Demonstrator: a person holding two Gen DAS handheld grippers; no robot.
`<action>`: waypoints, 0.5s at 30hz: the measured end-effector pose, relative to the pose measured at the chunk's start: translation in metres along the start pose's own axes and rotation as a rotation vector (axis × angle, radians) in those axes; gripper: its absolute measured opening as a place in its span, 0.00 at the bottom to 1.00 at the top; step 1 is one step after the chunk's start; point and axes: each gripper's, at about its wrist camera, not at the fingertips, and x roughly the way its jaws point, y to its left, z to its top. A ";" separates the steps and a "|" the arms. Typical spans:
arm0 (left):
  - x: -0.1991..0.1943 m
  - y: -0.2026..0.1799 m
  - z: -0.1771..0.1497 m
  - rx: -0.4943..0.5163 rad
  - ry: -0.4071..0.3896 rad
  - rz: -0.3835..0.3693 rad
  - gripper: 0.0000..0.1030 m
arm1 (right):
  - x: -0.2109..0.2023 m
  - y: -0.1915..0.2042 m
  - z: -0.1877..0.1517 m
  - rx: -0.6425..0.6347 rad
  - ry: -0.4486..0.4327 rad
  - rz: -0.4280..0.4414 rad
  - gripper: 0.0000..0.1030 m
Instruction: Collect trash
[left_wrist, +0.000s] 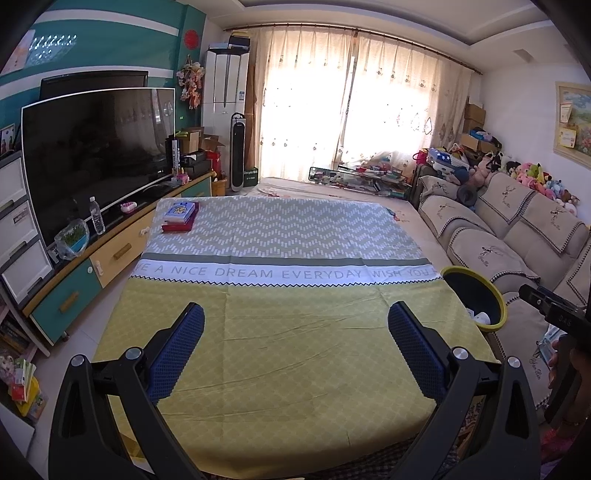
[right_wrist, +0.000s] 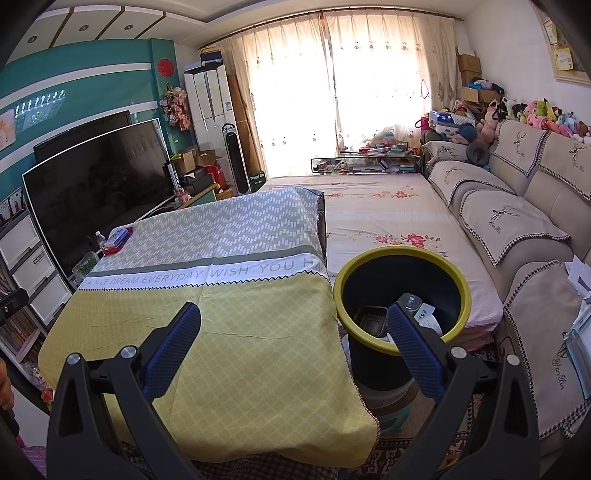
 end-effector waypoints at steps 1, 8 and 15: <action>0.000 0.000 0.000 0.000 0.000 0.003 0.95 | 0.000 0.000 0.000 0.000 0.000 0.000 0.93; 0.003 0.002 0.000 -0.012 0.007 0.009 0.95 | 0.002 0.000 0.000 0.001 0.009 0.000 0.93; 0.009 0.007 0.000 -0.037 0.026 -0.007 0.95 | 0.003 0.000 0.000 -0.001 0.012 0.001 0.93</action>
